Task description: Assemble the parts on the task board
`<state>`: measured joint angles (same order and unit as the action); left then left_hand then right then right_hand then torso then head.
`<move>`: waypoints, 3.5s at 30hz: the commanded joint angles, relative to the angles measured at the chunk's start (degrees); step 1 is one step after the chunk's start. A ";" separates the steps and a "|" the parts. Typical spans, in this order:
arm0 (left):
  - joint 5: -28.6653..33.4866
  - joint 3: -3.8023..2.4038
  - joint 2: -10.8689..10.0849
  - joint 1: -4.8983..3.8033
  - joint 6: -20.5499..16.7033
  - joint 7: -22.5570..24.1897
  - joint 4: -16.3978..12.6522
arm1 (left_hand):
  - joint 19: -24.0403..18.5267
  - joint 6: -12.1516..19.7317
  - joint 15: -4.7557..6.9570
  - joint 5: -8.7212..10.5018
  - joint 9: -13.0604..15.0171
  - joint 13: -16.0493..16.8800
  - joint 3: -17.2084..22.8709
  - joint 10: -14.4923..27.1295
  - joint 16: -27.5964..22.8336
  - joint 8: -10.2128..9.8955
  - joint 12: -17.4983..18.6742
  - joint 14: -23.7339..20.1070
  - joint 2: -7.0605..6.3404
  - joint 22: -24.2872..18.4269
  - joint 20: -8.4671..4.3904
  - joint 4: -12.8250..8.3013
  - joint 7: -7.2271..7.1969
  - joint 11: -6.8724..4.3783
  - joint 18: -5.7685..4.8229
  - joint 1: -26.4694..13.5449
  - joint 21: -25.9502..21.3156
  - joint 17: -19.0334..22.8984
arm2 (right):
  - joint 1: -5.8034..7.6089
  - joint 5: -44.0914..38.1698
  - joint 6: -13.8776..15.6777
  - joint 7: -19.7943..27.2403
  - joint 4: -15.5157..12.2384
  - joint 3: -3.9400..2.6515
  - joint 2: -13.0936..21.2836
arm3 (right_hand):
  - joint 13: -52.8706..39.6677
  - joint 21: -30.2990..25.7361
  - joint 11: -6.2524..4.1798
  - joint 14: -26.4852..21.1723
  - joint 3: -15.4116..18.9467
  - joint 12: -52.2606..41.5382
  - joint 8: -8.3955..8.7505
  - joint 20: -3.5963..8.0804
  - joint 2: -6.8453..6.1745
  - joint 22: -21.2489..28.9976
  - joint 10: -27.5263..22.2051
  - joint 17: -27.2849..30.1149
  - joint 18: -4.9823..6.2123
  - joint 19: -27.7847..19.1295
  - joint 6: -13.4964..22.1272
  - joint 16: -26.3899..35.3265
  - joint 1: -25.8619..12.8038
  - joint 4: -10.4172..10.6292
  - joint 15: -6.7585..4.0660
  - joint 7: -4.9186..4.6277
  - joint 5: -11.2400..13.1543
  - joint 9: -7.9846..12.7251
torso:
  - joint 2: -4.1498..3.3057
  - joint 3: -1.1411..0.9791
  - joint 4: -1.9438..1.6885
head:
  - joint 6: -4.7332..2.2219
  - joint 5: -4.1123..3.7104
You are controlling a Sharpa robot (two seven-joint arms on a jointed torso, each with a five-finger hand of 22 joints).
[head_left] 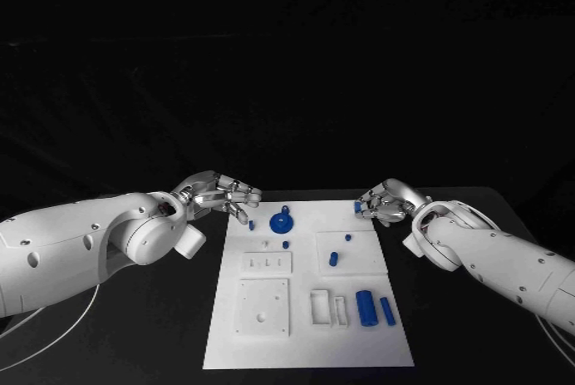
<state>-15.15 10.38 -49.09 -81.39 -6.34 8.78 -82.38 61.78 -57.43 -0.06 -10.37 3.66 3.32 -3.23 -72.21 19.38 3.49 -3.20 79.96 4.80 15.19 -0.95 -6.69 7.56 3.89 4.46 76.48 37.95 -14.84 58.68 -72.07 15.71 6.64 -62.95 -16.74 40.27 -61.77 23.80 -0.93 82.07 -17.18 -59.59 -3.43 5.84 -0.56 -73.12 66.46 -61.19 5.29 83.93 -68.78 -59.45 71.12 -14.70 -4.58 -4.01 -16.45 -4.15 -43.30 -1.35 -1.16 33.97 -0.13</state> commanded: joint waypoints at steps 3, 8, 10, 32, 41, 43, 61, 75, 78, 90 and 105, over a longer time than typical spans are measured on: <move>-0.10 -0.05 0.66 -1.05 -2.36 -4.51 0.92 | 1.25 -0.79 2.39 -0.47 0.06 0.29 0.09 -7.18 13.14 0.14 -0.58 1.31 0.45 5.00 -2.32 1.18 -0.84 -2.44 -0.60 -0.54 7.71 -8.90 | 1.39 -2.38 -1.86 -4.18 -3.03 -0.01 0.20 | -0.12 0.34 -0.21 0.17 -1.08 -0.05 -0.19 0.14 -0.82 -0.05 0.40 -0.21 -0.24 2.45 -0.21 -0.21 -0.32 0.33 -0.15 -0.09 0.12 -0.24 | 1.18 0.21 0.29 | -0.14 0.49; -1.64 -0.04 2.01 -1.79 -0.71 -8.14 2.02 | 1.01 -4.01 4.08 -0.20 0.36 0.73 -0.77 -13.39 24.00 0.05 -1.18 0.16 0.11 9.29 -4.28 2.94 -2.15 -4.38 -1.10 -1.60 13.89 -16.28 | 2.60 -3.68 -3.63 -6.72 -5.44 0.02 -0.06 | -0.18 0.32 -0.22 0.18 -1.20 -0.08 -0.19 0.15 -0.85 -0.02 0.40 -0.25 -0.24 2.45 -0.23 -0.21 -0.29 0.49 -0.16 -0.07 0.61 -0.24 | 1.80 0.49 0.26 | -0.12 0.65; -2.09 -0.02 2.87 -2.00 0.28 -9.78 2.65 | 0.94 -5.80 4.45 -0.36 0.93 1.65 -1.29 -14.13 26.60 0.24 -3.18 0.07 0.18 10.48 -4.56 4.08 -2.84 -4.68 -1.12 -2.53 15.39 -17.97 | 3.16 -4.12 -4.10 -7.53 -6.38 0.24 -0.38 | -0.20 0.22 -0.25 0.19 -1.60 -0.04 -0.19 0.16 -1.15 0.08 0.34 -0.24 -0.25 2.45 -0.24 -0.10 -0.26 0.90 -0.18 -0.05 0.72 -0.25 | 2.04 0.60 0.30 | -0.09 0.90; -7.43 0.47 10.57 -2.33 -4.01 -20.14 8.37 | -0.89 -10.72 6.04 -10.27 38.73 13.85 -1.46 -12.07 41.06 0.20 -15.57 -3.14 -5.86 20.20 -6.08 10.60 -6.96 -6.91 -1.63 -10.43 18.85 -22.34 | 6.04 -5.62 -5.27 -11.92 -10.39 4.89 -6.68 | -0.31 0.04 -0.19 0.19 -1.63 -0.03 -0.18 0.16 -1.56 0.28 0.26 -0.32 -0.12 2.43 0.15 -0.01 -0.47 1.89 -0.16 -0.07 0.01 -0.46 | 2.75 0.77 0.74 | 0.19 1.18; -9.27 0.90 11.77 -2.33 -2.78 -22.28 7.47 | -0.96 -10.07 5.78 -9.11 38.55 14.19 -0.49 -11.29 41.64 0.19 -15.84 -3.80 -7.33 21.84 -5.79 12.16 -6.58 -6.62 -1.54 -10.71 17.75 -21.25 | 6.44 -6.45 -5.83 -13.17 -10.25 5.43 -8.05 | -0.33 -0.03 -0.20 0.19 -1.59 -0.04 -0.20 0.12 -1.56 0.33 0.20 -0.37 -0.09 2.44 0.17 -0.03 -0.49 2.24 -0.14 -0.04 0.13 -0.59 | 2.70 0.78 0.71 | 0.12 0.96; -9.68 0.93 11.97 -2.33 -2.56 -22.76 7.40 | -0.94 -9.95 5.75 -8.96 38.16 14.24 -0.31 -11.20 41.78 0.15 -15.92 -3.90 -7.67 22.22 -5.75 12.57 -6.50 -6.58 -1.54 -10.78 17.46 -21.04 | 6.49 -6.56 -5.87 -13.33 -10.27 5.48 -8.21 | -0.33 -0.03 -0.20 0.19 -1.59 -0.04 -0.20 0.12 -1.56 0.33 0.20 -0.37 -0.09 2.44 0.17 -0.03 -0.49 2.24 -0.14 -0.04 0.13 -0.59 | 2.67 0.78 0.75 | 0.10 0.94; -9.33 1.00 13.34 -2.31 -1.90 -25.68 7.32 | -1.16 -9.11 5.30 -5.25 36.27 14.58 0.64 -10.01 42.97 0.15 -16.73 -5.23 -8.80 24.48 -5.32 15.09 -5.89 -6.10 -1.46 -11.56 15.85 -20.33 | 6.80 -7.13 -7.66 -14.67 -10.39 6.21 -9.44 | -0.17 -0.19 -0.21 0.13 -1.48 0.17 -0.19 0.11 -1.69 0.43 0.03 -0.31 -0.06 2.41 0.19 0.11 -0.64 2.63 -0.14 0.00 0.00 -0.71 | 2.63 0.72 0.75 | 0.31 0.92; -9.82 1.03 14.10 -2.30 0.15 -27.61 7.55 | -1.03 -9.03 5.28 -5.51 35.62 14.60 0.36 -9.81 43.45 0.17 -17.00 -5.41 -8.03 25.86 -5.29 14.38 -5.87 -6.09 -1.47 -11.34 15.08 -19.84 | 6.96 -6.94 -7.98 -15.18 -10.49 6.29 -9.95 | 0.01 -0.46 -0.20 0.05 -1.18 0.37 -0.18 0.10 -1.82 0.58 -0.18 -0.19 -0.06 2.38 0.27 0.29 -0.76 3.00 -0.12 0.03 -0.11 -0.76 | 2.61 0.73 0.73 | 0.36 0.78; -9.89 1.04 14.16 -2.30 0.14 -27.88 7.52 | -0.99 -8.97 5.28 -5.61 35.60 14.58 0.39 -9.76 43.45 0.14 -16.98 -5.43 -7.89 25.93 -5.29 14.30 -5.87 -6.08 -1.46 -11.26 15.05 -19.81 | 7.04 -6.68 -8.23 -15.30 -10.47 6.29 -10.05 | 0.01 -0.46 -0.20 0.05 -1.18 0.37 -0.18 0.10 -1.82 0.58 -0.18 -0.19 -0.06 2.38 0.27 0.29 -0.76 3.00 -0.12 0.03 -0.11 -0.76 | 2.58 0.75 0.75 | 0.45 0.71; -9.97 1.03 14.17 -2.30 -0.26 -28.20 7.43 | -0.55 -8.88 5.32 -5.50 35.31 14.53 -1.05 -9.77 43.88 0.18 -17.13 -5.47 -5.89 28.07 -5.34 12.75 -5.90 -6.12 -1.50 -10.96 13.69 -19.34 | 7.15 -6.47 -9.81 -15.36 -11.01 6.31 -10.28 | -0.03 -0.52 -0.20 0.02 -0.83 0.31 -0.20 0.09 -1.91 0.63 -0.19 -0.17 -0.06 2.37 0.25 0.33 -0.83 3.28 -0.11 0.07 -0.21 -0.78 | 2.58 0.77 0.78 | 0.55 0.56; -10.02 1.02 14.41 -2.29 1.83 -28.66 7.34 | -0.22 -8.80 5.32 -4.91 35.28 14.51 -1.93 -9.71 43.99 0.16 -17.12 -5.50 -4.83 29.35 -5.34 11.71 -5.89 -6.12 -1.53 -10.78 12.72 -19.23 | 7.15 -6.61 -10.48 -15.42 -11.09 6.34 -10.61 | 0.04 -0.63 -0.19 -0.02 -0.57 0.36 -0.19 0.08 -1.92 0.66 -0.32 -0.12 -0.05 2.35 0.26 0.40 -0.73 3.41 -0.11 0.08 -0.24 -0.78 | 2.62 0.69 0.70 | 0.61 0.64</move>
<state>-24.99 11.43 -34.92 -83.52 -6.36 -19.73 -74.85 61.15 -66.52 5.41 -15.48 38.99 17.84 -5.02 -82.29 63.20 3.96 -20.24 74.81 -0.48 44.48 -6.45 5.20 1.72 -2.36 3.91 65.62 51.02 -34.16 65.82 -78.50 6.41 -8.83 -73.98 -10.41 29.80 -61.83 23.50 -1.11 82.06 -17.87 -59.59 -3.24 5.82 -2.00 -72.54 66.66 -61.36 5.29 83.93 -68.12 -59.42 70.27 -11.45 -4.57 -3.91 -16.43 -4.83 -40.70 -0.62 -0.43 34.61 0.52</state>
